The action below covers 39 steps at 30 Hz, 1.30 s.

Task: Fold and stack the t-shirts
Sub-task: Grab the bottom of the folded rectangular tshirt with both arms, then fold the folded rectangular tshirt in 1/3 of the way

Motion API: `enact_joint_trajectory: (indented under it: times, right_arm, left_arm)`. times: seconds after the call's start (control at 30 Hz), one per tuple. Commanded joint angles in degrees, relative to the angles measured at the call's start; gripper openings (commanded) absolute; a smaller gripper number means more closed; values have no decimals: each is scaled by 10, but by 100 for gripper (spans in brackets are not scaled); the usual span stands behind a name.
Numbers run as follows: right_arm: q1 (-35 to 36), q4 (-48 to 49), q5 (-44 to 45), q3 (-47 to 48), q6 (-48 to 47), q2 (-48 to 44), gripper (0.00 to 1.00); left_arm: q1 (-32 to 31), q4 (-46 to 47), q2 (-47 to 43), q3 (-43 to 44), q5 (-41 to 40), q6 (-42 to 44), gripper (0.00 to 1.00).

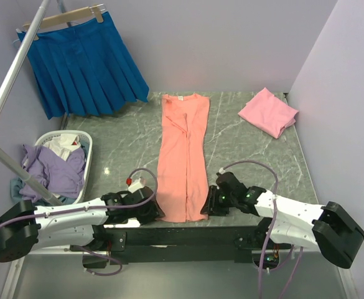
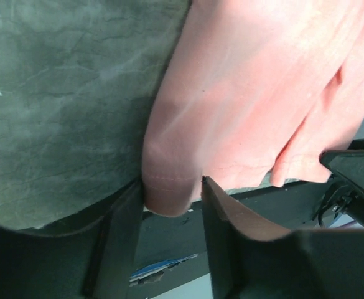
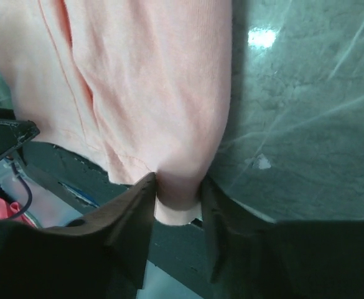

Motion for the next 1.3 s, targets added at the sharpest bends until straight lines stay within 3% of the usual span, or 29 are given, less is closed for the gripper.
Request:
enact_joint_trajectory:
  times: [0.0, 0.1, 0.13, 0.17, 0.2, 0.33, 0.6, 0.7, 0.87, 1.0, 1.27]
  right_arm:
    - [2, -17, 22, -20, -9, 17, 36]
    - [3, -18, 25, -22, -10, 12, 18]
    - [4, -19, 26, -22, -11, 11, 11]
    - [4, -21, 26, -20, -14, 10, 7]
    - [4, -25, 28, -19, -16, 2, 0]
    - [5, -48, 29, -18, -26, -48, 0]
    - [10, -108, 2, -32, -10, -153, 0]
    - [13, -103, -3, -34, -11, -156, 0]
    - [12, -76, -13, 5, -37, -120, 0]
    - [12, -80, 3, 56, -68, -85, 0]
    - [9, -113, 59, 199, -151, 18, 5]
  left_arm:
    - [-2, -85, 37, -39, -38, 9, 44]
    - [-2, -85, 42, -38, -39, 8, 20]
    - [-2, -86, 44, -36, -40, 9, 6]
    - [-2, -88, 50, -34, -40, 10, 1]
    - [-2, -92, 52, -29, -42, 12, 1]
    - [-9, -122, 41, -5, -47, 37, 1]
    - [-88, -182, -49, 9, -16, -40, 1]
    - [-123, -198, -38, 29, -29, -65, 1]
    - [-123, -250, 19, 125, -89, -46, 3]
    - [-101, -292, 57, 185, -156, -24, 9]
    - [27, -237, 81, 233, -194, 81, 10]
